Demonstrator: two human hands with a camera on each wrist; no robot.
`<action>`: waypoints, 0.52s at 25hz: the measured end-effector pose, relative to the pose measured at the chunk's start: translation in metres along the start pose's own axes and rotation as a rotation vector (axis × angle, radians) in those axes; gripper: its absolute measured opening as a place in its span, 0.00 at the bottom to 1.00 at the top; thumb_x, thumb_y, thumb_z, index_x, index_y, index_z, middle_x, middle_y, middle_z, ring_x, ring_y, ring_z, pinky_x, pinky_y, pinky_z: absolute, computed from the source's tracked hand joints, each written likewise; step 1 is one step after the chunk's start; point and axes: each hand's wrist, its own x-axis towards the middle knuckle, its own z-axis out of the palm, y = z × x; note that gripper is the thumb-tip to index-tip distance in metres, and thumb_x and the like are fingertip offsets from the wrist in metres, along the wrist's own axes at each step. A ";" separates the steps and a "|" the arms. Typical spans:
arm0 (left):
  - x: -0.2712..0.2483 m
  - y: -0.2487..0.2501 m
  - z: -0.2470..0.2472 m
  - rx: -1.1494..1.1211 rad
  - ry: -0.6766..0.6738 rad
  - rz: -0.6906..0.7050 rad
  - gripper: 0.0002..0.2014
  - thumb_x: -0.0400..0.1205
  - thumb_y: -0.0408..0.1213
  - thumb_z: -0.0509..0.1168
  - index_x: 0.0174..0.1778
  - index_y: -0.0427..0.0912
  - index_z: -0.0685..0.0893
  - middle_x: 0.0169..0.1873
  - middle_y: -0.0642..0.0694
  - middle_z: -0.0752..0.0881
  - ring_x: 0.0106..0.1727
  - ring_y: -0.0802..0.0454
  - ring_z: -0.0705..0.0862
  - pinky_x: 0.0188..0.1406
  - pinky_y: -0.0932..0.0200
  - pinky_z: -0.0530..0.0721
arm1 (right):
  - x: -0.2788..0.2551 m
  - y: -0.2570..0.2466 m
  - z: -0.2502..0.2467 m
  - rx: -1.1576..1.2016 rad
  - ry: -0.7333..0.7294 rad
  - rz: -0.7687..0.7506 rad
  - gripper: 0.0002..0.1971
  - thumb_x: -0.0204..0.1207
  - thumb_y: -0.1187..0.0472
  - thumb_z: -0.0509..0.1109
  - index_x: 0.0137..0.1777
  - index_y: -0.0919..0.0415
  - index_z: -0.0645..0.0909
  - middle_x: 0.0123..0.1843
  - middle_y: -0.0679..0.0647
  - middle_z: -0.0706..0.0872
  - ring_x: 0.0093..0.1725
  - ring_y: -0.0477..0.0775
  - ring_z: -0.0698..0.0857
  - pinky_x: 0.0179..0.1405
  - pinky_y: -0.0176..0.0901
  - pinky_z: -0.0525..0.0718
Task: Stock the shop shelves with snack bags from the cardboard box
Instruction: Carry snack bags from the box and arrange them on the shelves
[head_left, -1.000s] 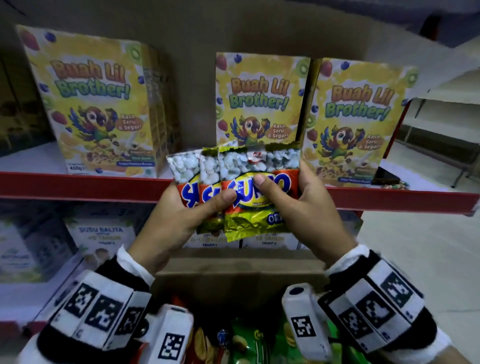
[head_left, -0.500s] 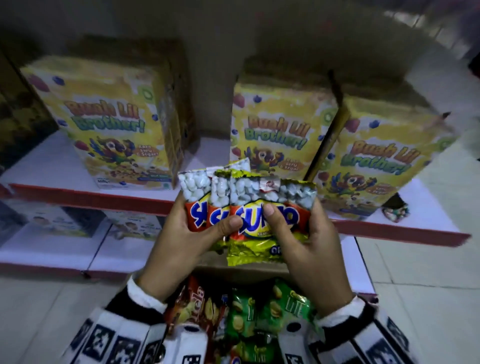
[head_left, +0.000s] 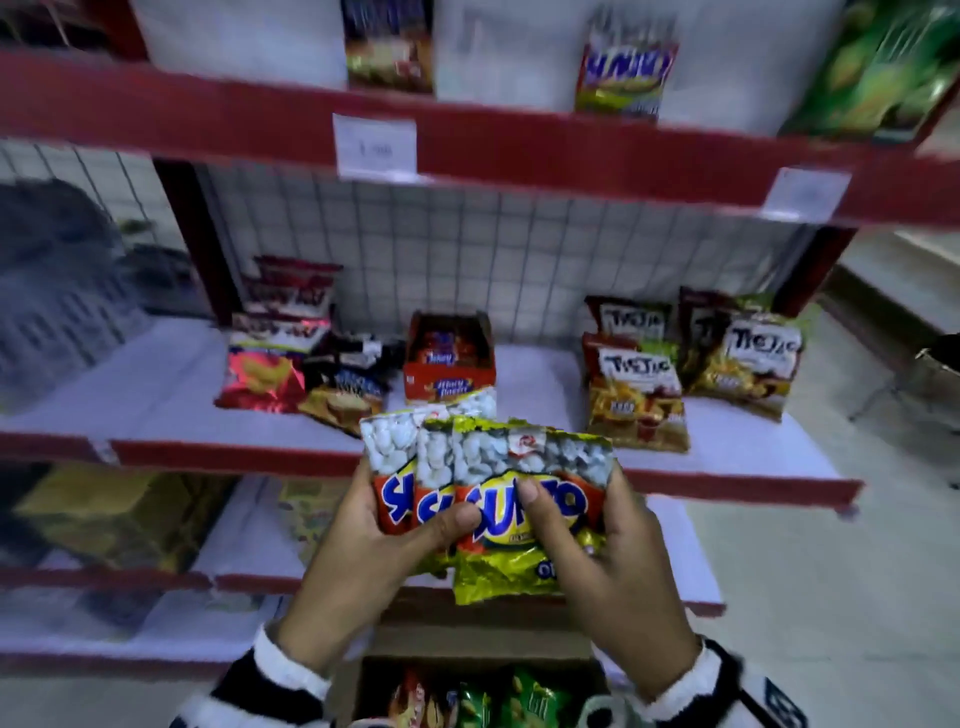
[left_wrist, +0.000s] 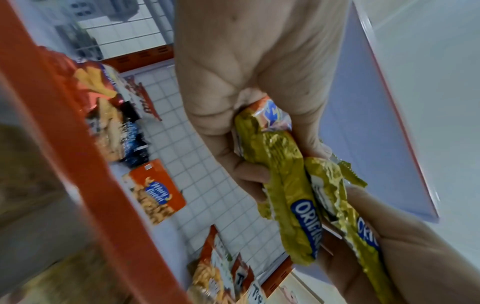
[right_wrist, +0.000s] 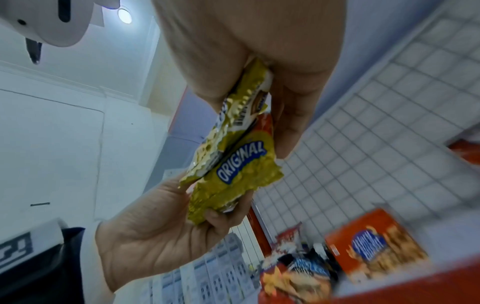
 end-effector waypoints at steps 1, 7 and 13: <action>0.003 0.027 0.003 -0.014 -0.009 0.021 0.38 0.59 0.43 0.82 0.66 0.46 0.77 0.55 0.47 0.90 0.54 0.48 0.90 0.43 0.60 0.88 | 0.013 -0.025 -0.004 -0.006 -0.005 -0.017 0.13 0.74 0.45 0.68 0.54 0.48 0.78 0.47 0.40 0.90 0.43 0.39 0.89 0.38 0.33 0.86; 0.013 0.144 0.006 0.046 -0.034 0.174 0.32 0.59 0.45 0.78 0.60 0.53 0.78 0.50 0.53 0.91 0.48 0.54 0.91 0.36 0.65 0.87 | 0.054 -0.140 -0.005 -0.055 0.048 -0.162 0.09 0.78 0.40 0.64 0.49 0.43 0.77 0.40 0.41 0.89 0.36 0.38 0.87 0.34 0.28 0.81; 0.018 0.221 -0.002 0.131 -0.104 0.289 0.46 0.46 0.68 0.80 0.58 0.54 0.77 0.47 0.62 0.91 0.46 0.60 0.91 0.35 0.71 0.85 | 0.073 -0.213 -0.009 -0.082 0.111 -0.202 0.19 0.73 0.34 0.64 0.56 0.43 0.79 0.53 0.43 0.85 0.57 0.47 0.84 0.57 0.49 0.82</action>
